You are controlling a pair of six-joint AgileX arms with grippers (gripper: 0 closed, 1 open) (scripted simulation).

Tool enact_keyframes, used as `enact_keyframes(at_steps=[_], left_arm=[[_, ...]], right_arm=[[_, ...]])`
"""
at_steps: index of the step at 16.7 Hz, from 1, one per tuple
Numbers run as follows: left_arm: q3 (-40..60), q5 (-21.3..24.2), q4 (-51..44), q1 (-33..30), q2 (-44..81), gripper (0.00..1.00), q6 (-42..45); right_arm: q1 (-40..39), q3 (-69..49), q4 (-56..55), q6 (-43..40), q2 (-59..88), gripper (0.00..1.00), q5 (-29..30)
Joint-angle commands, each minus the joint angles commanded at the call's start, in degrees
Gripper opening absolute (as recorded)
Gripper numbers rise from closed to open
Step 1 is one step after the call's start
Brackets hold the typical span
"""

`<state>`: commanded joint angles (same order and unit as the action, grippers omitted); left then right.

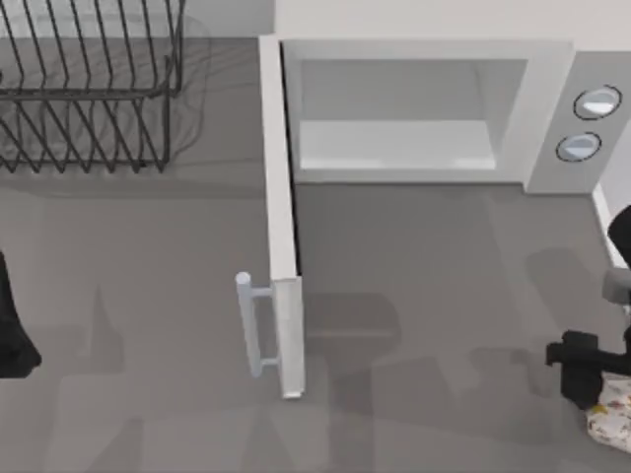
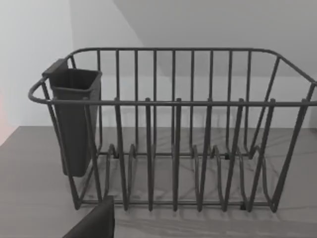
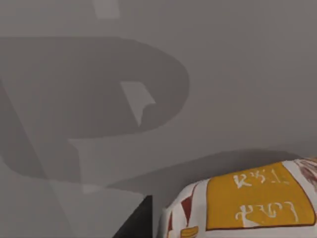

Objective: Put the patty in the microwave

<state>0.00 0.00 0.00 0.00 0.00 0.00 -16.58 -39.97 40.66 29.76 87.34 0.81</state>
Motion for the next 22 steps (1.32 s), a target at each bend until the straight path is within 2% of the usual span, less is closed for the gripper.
enact_keyframes(at_steps=[7,10,17,22], left_arm=[[0.0,0.0,0.0,0.0,0.0,1.0,0.0],[0.0,0.0,0.0,0.0,0.0,1.0,0.0],[0.0,0.0,0.0,0.0,0.0,1.0,0.0],[0.0,0.0,0.0,0.0,0.0,1.0,0.0]], right_arm=[[0.18,-11.46,20.34,-0.25,-6.83,0.0,0.02],[0.25,-14.26,23.86,-0.47,-9.04,0.0,0.02],[-0.39,-14.86,21.99,-0.6,-7.83,0.0,0.79],[-4.09,-18.92,7.71,-2.21,1.18,0.0,6.54]])
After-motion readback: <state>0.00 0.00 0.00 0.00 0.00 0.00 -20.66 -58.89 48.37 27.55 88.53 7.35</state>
